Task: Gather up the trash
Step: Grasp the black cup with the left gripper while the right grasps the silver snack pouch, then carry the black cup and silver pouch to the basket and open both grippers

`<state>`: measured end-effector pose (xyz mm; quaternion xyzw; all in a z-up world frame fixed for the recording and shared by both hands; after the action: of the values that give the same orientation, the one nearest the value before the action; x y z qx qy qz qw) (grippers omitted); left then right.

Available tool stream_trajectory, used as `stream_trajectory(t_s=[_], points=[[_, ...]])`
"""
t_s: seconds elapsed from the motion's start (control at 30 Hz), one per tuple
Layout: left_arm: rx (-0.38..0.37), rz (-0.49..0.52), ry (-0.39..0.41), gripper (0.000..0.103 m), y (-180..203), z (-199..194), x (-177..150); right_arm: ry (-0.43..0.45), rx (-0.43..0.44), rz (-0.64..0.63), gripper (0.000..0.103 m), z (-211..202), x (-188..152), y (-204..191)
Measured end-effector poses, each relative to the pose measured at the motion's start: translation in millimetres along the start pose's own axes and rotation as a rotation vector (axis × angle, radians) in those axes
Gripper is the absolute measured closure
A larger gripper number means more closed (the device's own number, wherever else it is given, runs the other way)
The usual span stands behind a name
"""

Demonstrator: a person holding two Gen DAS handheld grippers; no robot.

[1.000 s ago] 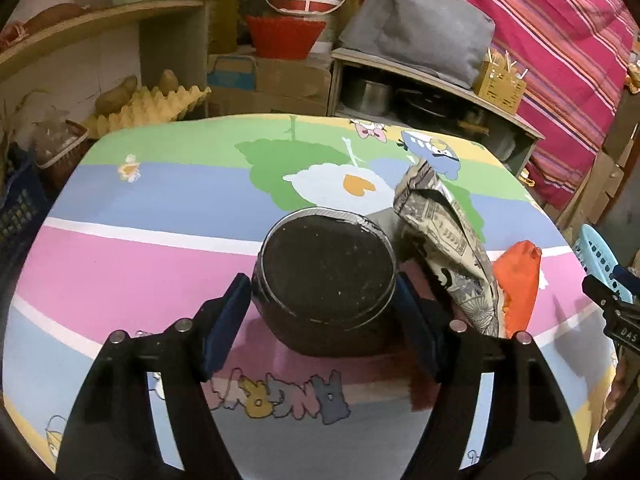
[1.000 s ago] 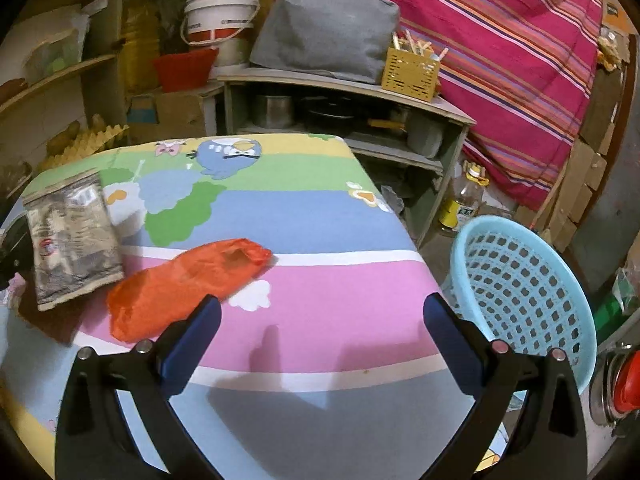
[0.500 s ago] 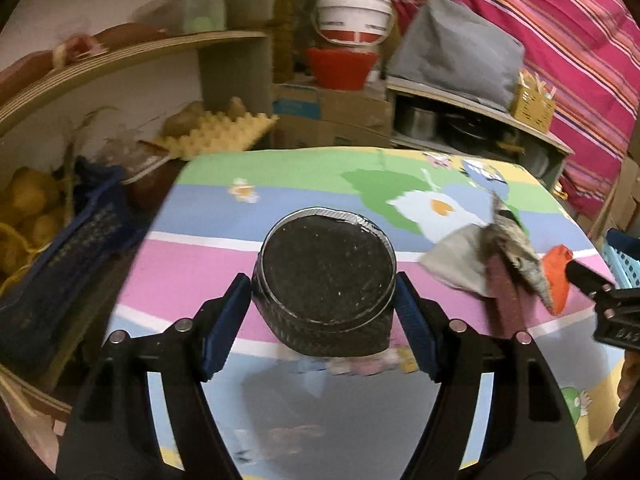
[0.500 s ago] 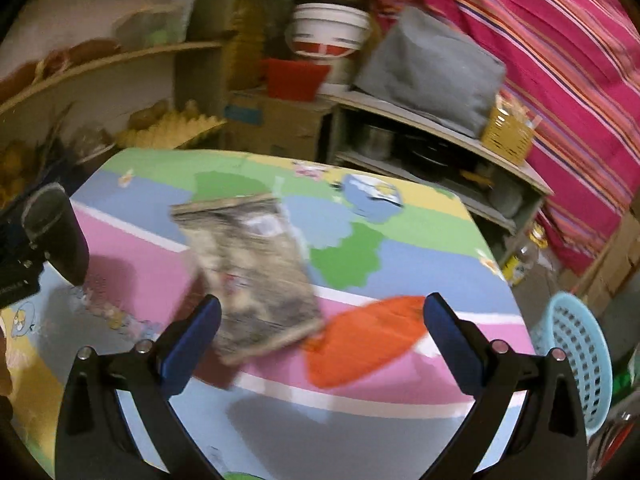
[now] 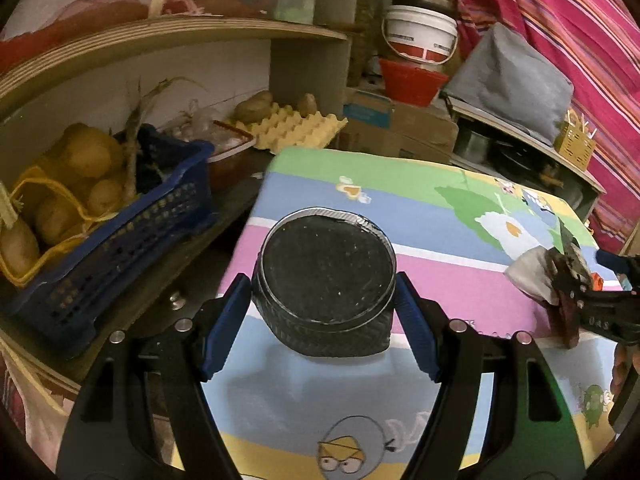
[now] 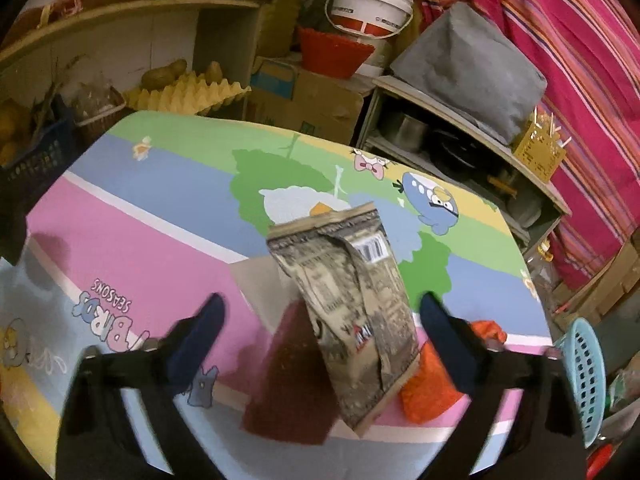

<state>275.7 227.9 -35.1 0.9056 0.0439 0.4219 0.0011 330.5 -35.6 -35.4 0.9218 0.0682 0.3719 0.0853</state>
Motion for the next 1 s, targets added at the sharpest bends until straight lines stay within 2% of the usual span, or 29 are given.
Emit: stream_trajectory(t_s=[0.03,0.07,0.1,0.17,0.3,0.33,0.67,1.0], points=[[0.003,0.0,0.001,0.032,-1.5,-0.3,0.3,-0.011,0.016,0.002,0.044,1.4,1.3,-1.2],[0.004,0.0,0.001,0.032,-2.5,-0.5,0.9,-0.022,0.033,0.007,0.051,2.5,2.4,-1.7],[0.003,-0.002,0.001,0.032,-3.9,-0.8,1.4,-0.024,0.038,0.009,0.053,3.6,3.3,-1.7],[0.003,-0.006,0.004,0.032,-6.4,-2.0,2.2,-0.023,0.047,0.007,0.067,3.1,5.3,-0.3],[0.005,-0.003,0.011,0.032,-5.5,-5.4,3.3,-0.024,0.068,0.022,0.076,3.1,8.9,3.0],[0.008,-0.001,0.011,0.032,-4.9,-5.9,3.5,-0.023,0.063,0.018,0.082,2.4,9.4,4.3],[0.011,0.01,0.025,0.032,7.7,-19.3,7.3,0.047,0.078,0.058,0.086,-23.6,15.5,35.9],[-0.009,0.06,0.066,0.032,54.7,-45.0,22.5,0.126,0.089,0.113,0.086,-63.4,19.9,89.6]])
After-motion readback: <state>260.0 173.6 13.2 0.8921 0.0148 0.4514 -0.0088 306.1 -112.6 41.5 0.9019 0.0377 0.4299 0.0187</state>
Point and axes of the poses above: each gripper's, at about its wrist camera, not at the fingertips, and z roughly the way its jaws point, y to its right, x to its top, the point moved 3 cm from there along z, roughly the way its jaws point, and after that the axes turned 3 degrees about z, right-handed, at the moved point
